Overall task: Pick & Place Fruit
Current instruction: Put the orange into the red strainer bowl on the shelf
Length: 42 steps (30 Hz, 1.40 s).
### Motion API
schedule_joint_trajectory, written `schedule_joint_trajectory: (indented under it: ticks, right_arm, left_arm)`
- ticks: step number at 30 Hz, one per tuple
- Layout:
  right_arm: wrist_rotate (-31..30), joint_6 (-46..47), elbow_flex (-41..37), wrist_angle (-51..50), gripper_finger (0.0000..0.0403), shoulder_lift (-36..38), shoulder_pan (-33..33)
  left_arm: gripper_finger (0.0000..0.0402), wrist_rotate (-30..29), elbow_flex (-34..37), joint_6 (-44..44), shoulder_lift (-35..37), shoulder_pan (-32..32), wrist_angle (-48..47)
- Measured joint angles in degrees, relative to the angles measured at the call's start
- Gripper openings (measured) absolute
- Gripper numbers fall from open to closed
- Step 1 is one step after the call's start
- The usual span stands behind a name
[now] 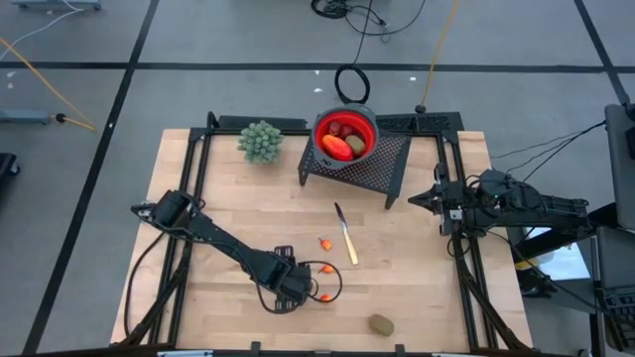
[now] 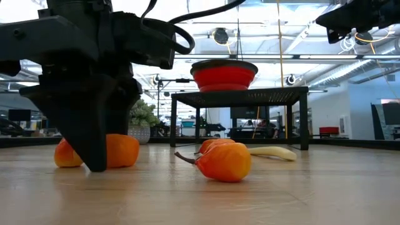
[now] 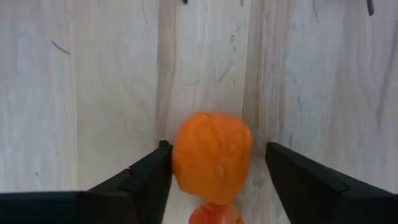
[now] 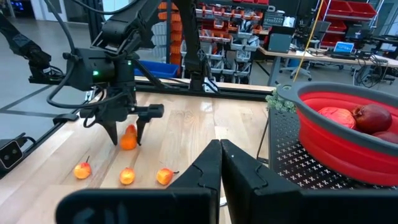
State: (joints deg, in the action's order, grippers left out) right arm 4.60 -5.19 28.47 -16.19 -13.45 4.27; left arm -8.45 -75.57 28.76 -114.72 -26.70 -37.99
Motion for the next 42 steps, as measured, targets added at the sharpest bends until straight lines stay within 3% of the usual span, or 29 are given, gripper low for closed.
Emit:
schedule_joint_trajectory:
  ticks: [13,25,35,42]
  right_arm:
    - [0.00,0.03,0.00,0.02,0.0004,0.00,0.00]
    - [0.11,0.04,0.00,0.06,0.0004,-0.01,0.00]
    - [0.17,0.02,0.00,0.02,0.0004,0.00,0.00]
    - [0.17,0.02,0.00,0.05,0.0004,-0.02,0.00]
  left_arm:
    - [0.0151,-1.26,0.14,0.08,0.30,0.48,1.17]
    - [0.0155,-3.09,0.24,-0.04,12.04,6.23,4.31]
    - [0.0159,-3.05,0.11,-11.70,21.86,8.74,27.87]
    - [0.0159,2.10,0.07,-19.20,23.30,8.69,45.40]
